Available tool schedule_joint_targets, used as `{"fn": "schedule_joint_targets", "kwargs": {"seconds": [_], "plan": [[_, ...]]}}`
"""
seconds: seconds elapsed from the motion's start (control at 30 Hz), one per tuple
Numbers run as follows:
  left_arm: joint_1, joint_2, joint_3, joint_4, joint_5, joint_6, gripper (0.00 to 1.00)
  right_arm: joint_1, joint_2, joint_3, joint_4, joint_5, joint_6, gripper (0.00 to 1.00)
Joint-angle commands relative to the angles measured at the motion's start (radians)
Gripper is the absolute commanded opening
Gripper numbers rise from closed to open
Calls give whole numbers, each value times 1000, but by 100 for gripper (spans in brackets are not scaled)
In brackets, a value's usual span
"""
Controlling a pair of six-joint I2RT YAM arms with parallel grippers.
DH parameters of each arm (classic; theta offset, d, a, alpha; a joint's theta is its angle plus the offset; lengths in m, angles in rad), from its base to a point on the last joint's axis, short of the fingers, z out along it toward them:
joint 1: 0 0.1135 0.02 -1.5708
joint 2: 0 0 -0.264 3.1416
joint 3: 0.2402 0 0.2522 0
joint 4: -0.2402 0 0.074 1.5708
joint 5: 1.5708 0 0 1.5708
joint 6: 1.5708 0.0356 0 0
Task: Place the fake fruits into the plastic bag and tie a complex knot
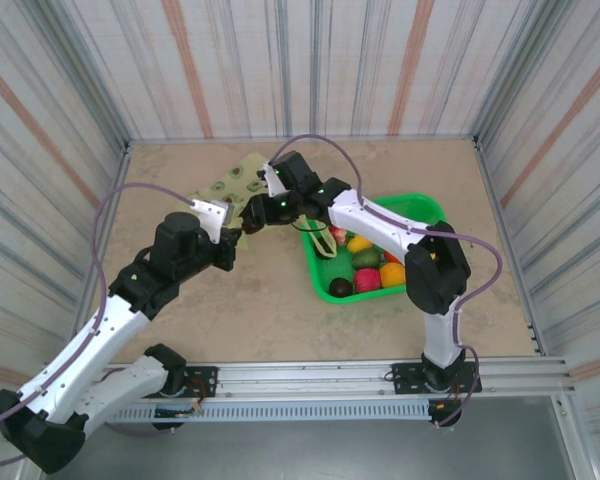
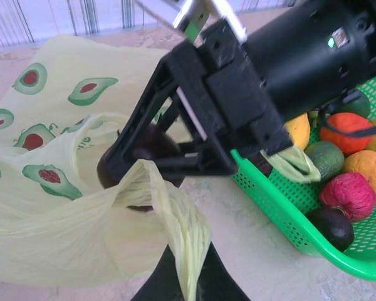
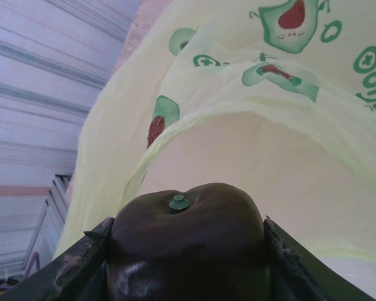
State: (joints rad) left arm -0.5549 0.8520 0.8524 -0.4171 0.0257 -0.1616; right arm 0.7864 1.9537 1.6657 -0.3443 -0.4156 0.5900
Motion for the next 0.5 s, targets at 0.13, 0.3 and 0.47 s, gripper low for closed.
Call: {"fn": "schedule_joint_targets", "kwargs": {"seconds": [0.13, 0.3, 0.47], "plan": [[14, -14, 7, 33, 51, 14, 0, 29, 71, 24, 136, 70, 119, 48], [14, -61, 43, 38, 83, 24, 0, 44, 138, 98, 105, 215, 156, 49], [14, -101, 104, 8, 159, 47, 0, 47, 127, 103, 140, 385, 185, 66]]}}
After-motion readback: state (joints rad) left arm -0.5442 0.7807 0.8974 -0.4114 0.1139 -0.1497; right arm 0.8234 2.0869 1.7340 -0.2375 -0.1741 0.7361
